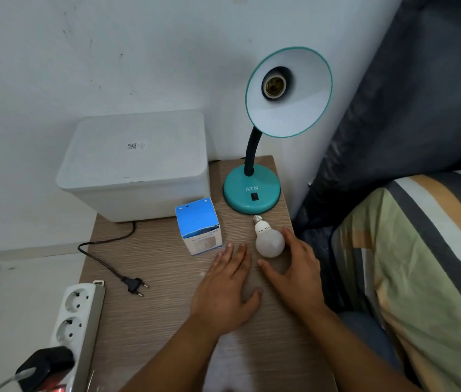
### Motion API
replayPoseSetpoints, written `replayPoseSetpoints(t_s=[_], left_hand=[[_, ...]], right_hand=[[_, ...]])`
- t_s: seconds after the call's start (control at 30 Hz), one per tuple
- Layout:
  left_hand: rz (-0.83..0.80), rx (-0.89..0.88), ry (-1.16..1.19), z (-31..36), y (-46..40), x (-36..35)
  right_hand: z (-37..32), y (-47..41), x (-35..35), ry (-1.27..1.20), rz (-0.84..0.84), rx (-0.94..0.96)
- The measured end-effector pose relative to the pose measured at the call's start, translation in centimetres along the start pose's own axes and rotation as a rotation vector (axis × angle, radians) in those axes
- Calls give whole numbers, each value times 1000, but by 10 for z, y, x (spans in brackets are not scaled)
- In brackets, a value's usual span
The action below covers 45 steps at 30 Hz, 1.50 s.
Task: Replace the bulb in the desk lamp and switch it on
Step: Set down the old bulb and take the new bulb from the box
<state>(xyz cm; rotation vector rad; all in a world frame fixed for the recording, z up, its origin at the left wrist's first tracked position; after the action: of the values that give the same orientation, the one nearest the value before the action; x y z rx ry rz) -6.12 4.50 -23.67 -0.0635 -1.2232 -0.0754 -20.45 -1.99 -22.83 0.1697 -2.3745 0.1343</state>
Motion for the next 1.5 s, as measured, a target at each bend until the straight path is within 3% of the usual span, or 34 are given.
replayPoseSetpoints(t_s=[0.3,0.57,0.8,1.0,1.23,1.5], left_hand=[[-36,16,9,-3,0,-4],[-72,73,61,-10,20,1],[82,358,274,-54,64,29],[283,589,492,-88,63,65],[358,581,728,-105,26,84],[309,532,852,-115,13,80]], right_hand=[[4,1,-3,8,-31,-16],[2,13,8,-129,-28,-53],[-50,4,31,-112,37,157],[-112,-19,18,-88,-32,332],[-141,-42,-20,-51,-225,385],[-150,-52,-31,-51,-245,349]])
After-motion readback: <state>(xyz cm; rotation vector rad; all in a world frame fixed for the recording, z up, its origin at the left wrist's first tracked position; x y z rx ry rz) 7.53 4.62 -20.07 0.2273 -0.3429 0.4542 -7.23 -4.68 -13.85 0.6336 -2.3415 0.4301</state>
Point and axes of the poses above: each hand's wrist, its own y-axis away from the middle knuckle, its own x-axis out of the back of the hand, z = x × y, the point moved 10 cm from there along -y, towards the middle knuckle, and after that the axes turned 3 degrees about x, right-handed, at the moved point
